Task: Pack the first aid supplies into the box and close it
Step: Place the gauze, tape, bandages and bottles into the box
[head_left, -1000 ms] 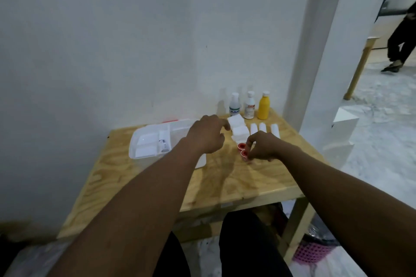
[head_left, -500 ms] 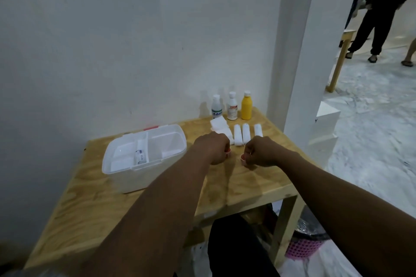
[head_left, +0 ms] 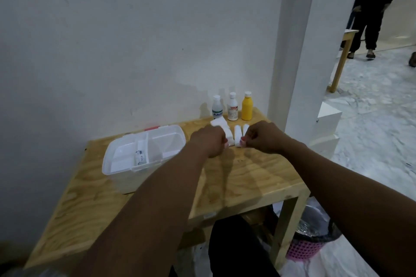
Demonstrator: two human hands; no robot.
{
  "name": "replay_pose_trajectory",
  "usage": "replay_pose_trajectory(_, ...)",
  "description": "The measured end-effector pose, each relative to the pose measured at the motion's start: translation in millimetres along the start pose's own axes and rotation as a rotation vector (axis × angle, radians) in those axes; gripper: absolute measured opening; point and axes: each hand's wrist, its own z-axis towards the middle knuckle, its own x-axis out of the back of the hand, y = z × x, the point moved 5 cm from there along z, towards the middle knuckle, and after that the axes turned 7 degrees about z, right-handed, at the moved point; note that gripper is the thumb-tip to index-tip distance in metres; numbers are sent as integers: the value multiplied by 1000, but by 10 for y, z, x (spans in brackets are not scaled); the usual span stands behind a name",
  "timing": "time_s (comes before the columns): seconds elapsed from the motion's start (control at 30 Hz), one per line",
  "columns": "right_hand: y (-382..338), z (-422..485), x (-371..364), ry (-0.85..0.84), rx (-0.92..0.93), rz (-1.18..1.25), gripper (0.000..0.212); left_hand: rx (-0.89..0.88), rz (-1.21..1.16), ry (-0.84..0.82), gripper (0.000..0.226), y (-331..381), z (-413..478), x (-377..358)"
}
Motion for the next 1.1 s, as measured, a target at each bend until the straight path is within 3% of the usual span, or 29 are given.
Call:
replay_pose_trajectory(0.17,-651,165,19,170,148,103,22,111,-96,251,29,-854,-176,875)
replay_pose_trajectory(0.4,-1857,306,-678,31,367,132,21,344,-252,300,29,-2118,-762,965)
replay_pose_trajectory(0.63,-2312,326,-1351,-58,422,49,23,293,-290,243,28,-2346,-982,719)
replay_pose_trajectory(0.97,-2455,325,-1470,-103,554,-226,22,260,-318,230,29,-2400,-929,613)
replay_pose_trajectory(1.1,-2441,359,-1457,-185,528,-205,23,259,-303,217,33,-2376,-919,599)
